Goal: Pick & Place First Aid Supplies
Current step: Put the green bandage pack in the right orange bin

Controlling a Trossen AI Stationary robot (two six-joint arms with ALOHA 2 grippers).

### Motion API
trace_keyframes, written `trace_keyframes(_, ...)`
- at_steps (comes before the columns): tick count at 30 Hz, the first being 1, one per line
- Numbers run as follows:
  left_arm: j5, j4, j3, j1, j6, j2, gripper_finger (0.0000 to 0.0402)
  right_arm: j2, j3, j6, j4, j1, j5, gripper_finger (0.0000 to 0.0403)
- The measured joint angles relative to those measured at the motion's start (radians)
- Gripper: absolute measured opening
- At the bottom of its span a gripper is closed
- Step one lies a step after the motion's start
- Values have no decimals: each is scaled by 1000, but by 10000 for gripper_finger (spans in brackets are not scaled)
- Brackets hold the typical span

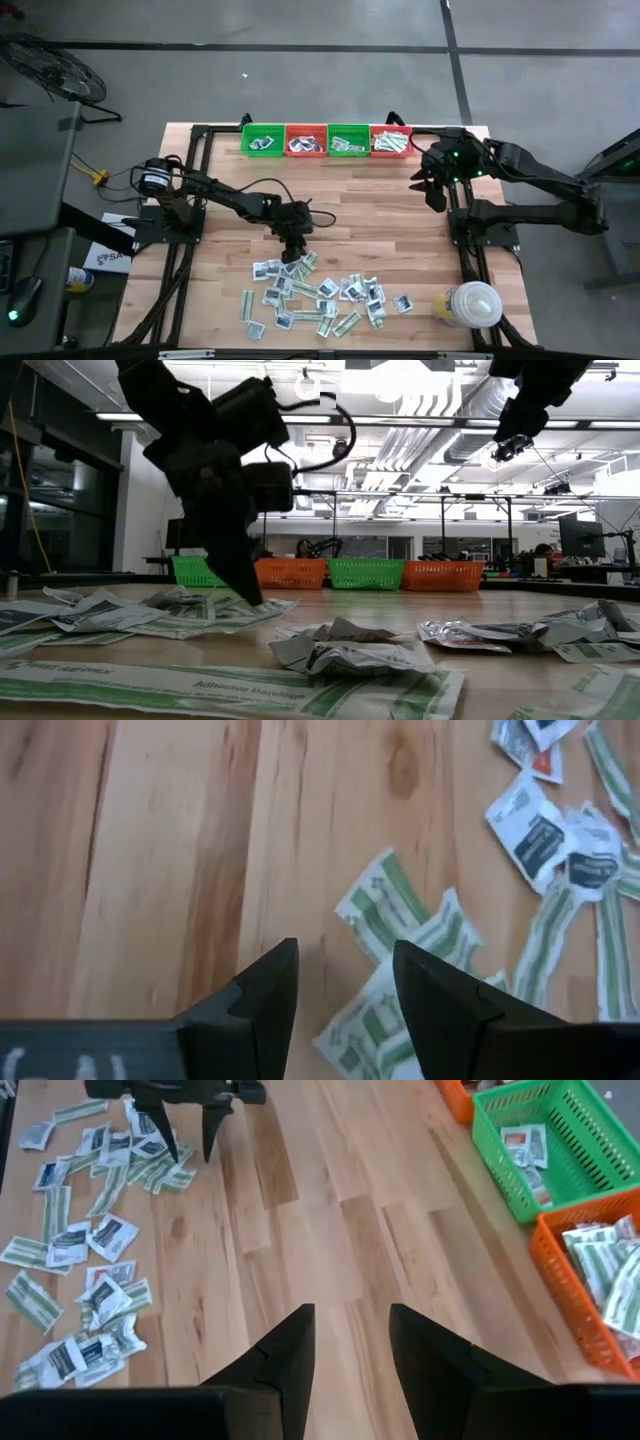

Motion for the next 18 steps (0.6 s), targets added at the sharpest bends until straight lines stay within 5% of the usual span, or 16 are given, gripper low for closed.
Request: trace_keyframes(18,42,-13,-3,-18,0,2,163,-24,-6,59,10,62,45,124)
